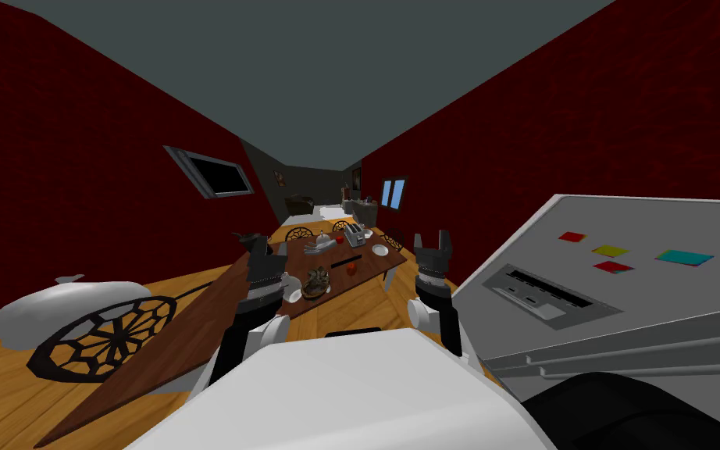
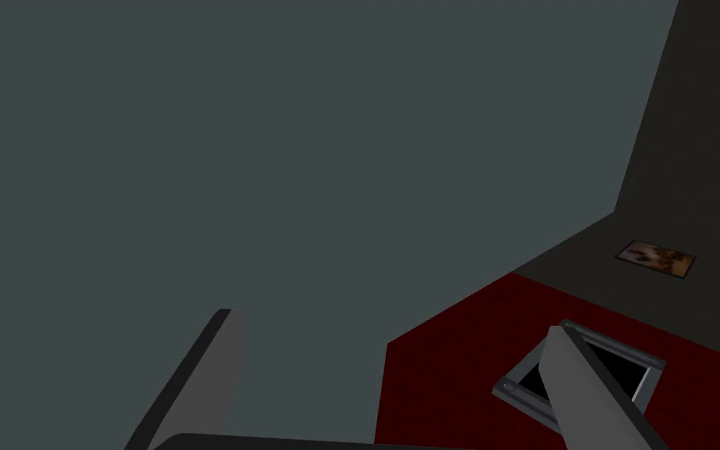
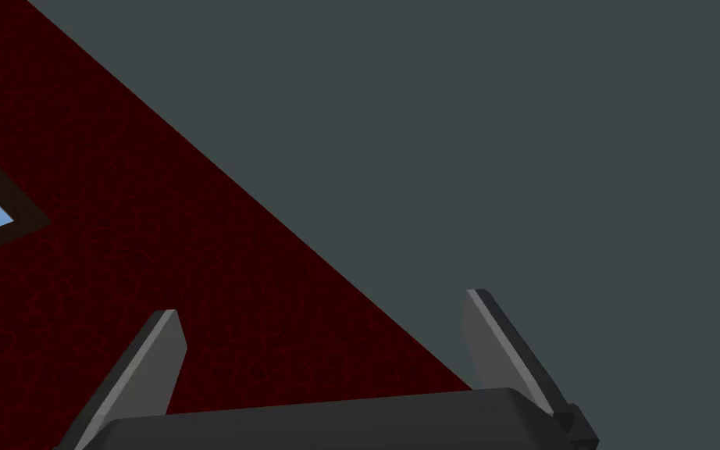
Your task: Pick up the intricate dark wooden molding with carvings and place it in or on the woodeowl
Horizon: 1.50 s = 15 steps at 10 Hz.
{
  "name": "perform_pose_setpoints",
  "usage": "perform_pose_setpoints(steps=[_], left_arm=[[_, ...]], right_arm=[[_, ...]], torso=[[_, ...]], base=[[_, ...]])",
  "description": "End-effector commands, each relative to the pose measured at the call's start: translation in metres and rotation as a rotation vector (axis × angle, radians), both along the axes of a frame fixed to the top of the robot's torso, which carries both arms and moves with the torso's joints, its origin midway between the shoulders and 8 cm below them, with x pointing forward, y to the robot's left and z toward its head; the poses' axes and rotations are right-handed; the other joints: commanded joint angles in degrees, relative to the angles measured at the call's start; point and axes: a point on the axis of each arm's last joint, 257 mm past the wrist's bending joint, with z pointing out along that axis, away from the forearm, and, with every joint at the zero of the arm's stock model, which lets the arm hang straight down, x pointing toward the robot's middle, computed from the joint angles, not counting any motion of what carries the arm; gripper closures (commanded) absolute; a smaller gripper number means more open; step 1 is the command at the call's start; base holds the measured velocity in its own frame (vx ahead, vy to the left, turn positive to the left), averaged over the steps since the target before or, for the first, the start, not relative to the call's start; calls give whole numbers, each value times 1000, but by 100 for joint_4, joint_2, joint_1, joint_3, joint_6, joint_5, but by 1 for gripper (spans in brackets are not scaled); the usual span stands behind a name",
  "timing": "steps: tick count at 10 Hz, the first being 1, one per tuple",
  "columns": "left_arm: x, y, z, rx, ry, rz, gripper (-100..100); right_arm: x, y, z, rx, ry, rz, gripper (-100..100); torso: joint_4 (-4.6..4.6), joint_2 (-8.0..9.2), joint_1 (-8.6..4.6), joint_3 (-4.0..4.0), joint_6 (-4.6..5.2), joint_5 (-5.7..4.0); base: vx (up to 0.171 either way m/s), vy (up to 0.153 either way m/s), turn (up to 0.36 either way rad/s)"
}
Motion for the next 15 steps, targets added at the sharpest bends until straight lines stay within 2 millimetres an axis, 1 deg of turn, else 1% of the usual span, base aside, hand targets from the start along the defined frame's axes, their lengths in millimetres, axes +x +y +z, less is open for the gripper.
perform_pose_setpoints(steps=[1, 3, 4, 5, 7, 8, 10, 11, 12, 13, 14, 15], left_arm=[[5, -4, -4, 10, 17, -32, -100], [17, -10, -16, 4, 57, -89, -100], [26, -13, -25, -9, 85, -121, -100], [35, -16, -36, -28, 119, -155, -100], [56, -21, -64, -70, 207, -220, -100], [56, -20, -64, -83, 205, -225, -100], [77, -26, -95, -135, 303, -291, -100], [79, -25, -100, -153, 314, -294, -100], [88, -28, -116, -183, 368, -328, -100], [90, -27, -122, -191, 378, -327, -100], [99, -29, -143, -226, 442, -359, -100], [100, -29, -145, -231, 447, -358, -100]], right_arm=[[0, 0, 0, 0, 0, 0, 0], [0, 0, 0, 0, 0, 0, 0], [0, 0, 0, 0, 0, 0, 0], [0, 0, 0, 0, 0, 0, 0], [0, 0, 0, 0, 0, 0, 0], [0, 0, 0, 0, 0, 0, 0], [0, 0, 0, 0, 0, 0, 0], [0, 0, 0, 0, 0, 0, 0], [0, 0, 0, 0, 0, 0, 0], [0, 0, 0, 0, 0, 0, 0], [0, 0, 0, 0, 0, 0, 0], [0, 0, 0, 0, 0, 0, 0]], torso=[[0, 0, 0, 0, 0, 0], [4, 22, -1, 12, 1, 0], [7, 34, 1, 19, 1, 0], [10, 45, -3, 26, 1, 0], [11, 49, 0, 29, 1, 0], [11, 51, -4, 30, 0, -1], [9, 38, -5, 22, 2, -1], [10, 47, -8, 27, 2, -2], [10, 39, -4, 24, -1, -1], [8, 32, -9, 19, 1, -2], [6, 25, -7, 15, -1, -2], [6, 26, -7, 15, 1, -2]], base=[[-29, -8, -13], [-89, -5, -26], [-130, -13, -54], [-141, -14, -59], [-131, -10, -66], [-92, -19, -30], [-116, -23, -103], [-96, -18, -49], [-75, -33, -91], [-59, -26, -43], [-72, -30, -112], [-57, -25, -57]])
